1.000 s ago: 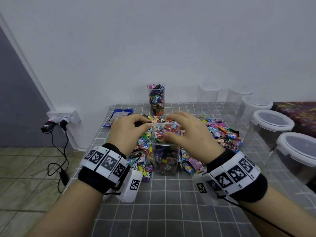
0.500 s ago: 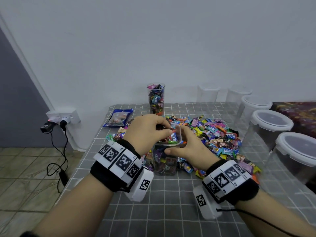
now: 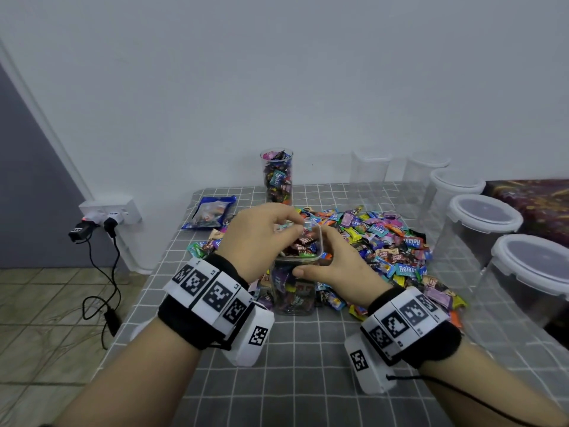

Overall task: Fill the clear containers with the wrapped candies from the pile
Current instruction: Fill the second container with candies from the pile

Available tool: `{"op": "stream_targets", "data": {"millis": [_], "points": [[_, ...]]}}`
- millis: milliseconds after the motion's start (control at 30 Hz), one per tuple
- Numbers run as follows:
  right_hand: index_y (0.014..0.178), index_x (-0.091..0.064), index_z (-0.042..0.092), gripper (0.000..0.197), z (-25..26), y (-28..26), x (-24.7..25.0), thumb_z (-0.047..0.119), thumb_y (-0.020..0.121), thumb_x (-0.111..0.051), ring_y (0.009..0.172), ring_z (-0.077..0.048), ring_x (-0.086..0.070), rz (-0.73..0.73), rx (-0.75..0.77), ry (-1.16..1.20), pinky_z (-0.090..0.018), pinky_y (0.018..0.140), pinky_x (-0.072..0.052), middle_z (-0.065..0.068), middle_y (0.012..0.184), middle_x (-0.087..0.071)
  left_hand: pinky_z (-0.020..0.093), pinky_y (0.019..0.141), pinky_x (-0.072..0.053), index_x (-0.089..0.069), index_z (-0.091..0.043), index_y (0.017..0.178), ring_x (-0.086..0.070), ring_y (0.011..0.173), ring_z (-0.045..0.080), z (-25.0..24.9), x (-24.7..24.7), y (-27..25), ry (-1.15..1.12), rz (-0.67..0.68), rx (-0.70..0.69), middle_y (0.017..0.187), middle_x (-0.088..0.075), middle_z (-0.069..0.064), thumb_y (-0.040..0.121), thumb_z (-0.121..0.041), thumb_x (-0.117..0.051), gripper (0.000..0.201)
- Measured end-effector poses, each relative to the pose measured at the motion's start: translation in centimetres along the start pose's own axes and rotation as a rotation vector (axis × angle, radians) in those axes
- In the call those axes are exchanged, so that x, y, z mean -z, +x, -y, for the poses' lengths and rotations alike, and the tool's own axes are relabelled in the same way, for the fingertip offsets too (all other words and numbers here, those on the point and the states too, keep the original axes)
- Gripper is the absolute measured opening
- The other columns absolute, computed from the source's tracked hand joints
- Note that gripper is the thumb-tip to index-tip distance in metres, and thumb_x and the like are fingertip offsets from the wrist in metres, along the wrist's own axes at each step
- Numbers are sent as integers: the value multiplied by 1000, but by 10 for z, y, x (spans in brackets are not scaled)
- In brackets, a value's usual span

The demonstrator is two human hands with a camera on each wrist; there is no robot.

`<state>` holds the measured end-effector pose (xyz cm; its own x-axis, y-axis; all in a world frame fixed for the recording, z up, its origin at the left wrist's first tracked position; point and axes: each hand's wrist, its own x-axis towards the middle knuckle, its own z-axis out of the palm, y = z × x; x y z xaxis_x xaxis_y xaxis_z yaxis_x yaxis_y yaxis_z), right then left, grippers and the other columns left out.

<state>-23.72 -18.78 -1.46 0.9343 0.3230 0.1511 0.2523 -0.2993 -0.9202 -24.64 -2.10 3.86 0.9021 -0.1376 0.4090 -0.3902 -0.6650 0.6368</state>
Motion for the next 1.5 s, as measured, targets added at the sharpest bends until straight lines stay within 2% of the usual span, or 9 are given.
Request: {"op": "stream_targets", "data": {"millis": [133, 200, 333, 500, 700, 933, 1000, 1233, 1500], "points": [[127, -35, 34, 67, -2, 0, 2, 25, 75, -78, 104, 18, -43, 22, -1, -48, -1, 82, -39, 29, 112, -46, 35, 91, -47, -69, -29, 99, -59, 100, 8, 9, 8, -1, 21, -85, 37, 95, -63, -14, 87, -24, -63, 15], [127, -33, 37, 70, -2, 0, 3, 26, 75, -78, 104, 17, -45, 34, 8, -88, 3, 77, -37, 26, 114, -49, 32, 91, -45, -66, -29, 107, -57, 103, 9, 14, 12, -1, 62, -79, 105, 102, -61, -13, 88, -19, -58, 23], [138, -30, 34, 82, -4, 1, 9, 28, 73, -80, 117, 1, -47, 102, 41, -218, -17, 96, -37, 16, 131, -47, 36, 89, -46, -57, -25, 118, -57, 100, 20, 27, 15, -4, 231, 48, 221, 122, -58, -1, 86, -9, -47, 37], [150, -11, 28, 107, -13, 7, 21, 50, 68, -75, 138, -16, -26, 258, -49, -667, -43, 107, -35, 6, 152, -24, 35, 87, -47, -42, -27, 133, -56, 107, 22, 47, 5, -10, 399, 316, 339, 130, -54, 1, 88, -23, -53, 46], [150, -2, 29, 99, -19, 7, 19, 44, 78, -68, 143, -25, -13, 455, -198, -1052, -45, 105, -39, -2, 158, -1, 37, 93, -45, -34, -27, 141, -51, 116, 24, 60, -10, -15, 504, 539, 357, 137, -47, 3, 83, -33, -61, 64], [151, -3, 31, 96, -28, 12, 9, 53, 79, -63, 141, -28, -18, 550, -273, -1161, -46, 105, -39, -4, 157, -6, 39, 94, -46, -9, -26, 150, -44, 127, 31, 64, -26, -20, 690, 800, 394, 152, -20, 9, 76, -43, -69, 97], [150, -8, 31, 92, -27, 14, 7, 54, 80, -62, 139, -28, -24, 576, -282, -1176, -46, 102, -42, -3, 157, -11, 41, 96, -46, -7, -28, 150, -44, 126, 30, 64, -29, -21, 729, 842, 411, 150, -23, 9, 74, -45, -72, 101], [148, -24, 34, 74, -26, 15, 4, 38, 85, -62, 121, -26, -46, 593, -273, -1223, -37, 91, -48, -6, 135, -43, 36, 91, -47, -43, -24, 139, -50, 120, 26, 65, -38, -20, 826, 874, 323, 138, -46, 7, 81, -29, -68, 63], [134, -46, 22, 45, -25, 16, -1, 9, 91, -52, 111, -28, -55, 500, -234, -1191, -34, 81, -50, -8, 123, -53, 34, 83, -51, -61, -12, 118, -59, 105, 27, 71, -37, -20, 813, 725, 354, 114, -63, 10, 86, -20, -60, 34]]}}
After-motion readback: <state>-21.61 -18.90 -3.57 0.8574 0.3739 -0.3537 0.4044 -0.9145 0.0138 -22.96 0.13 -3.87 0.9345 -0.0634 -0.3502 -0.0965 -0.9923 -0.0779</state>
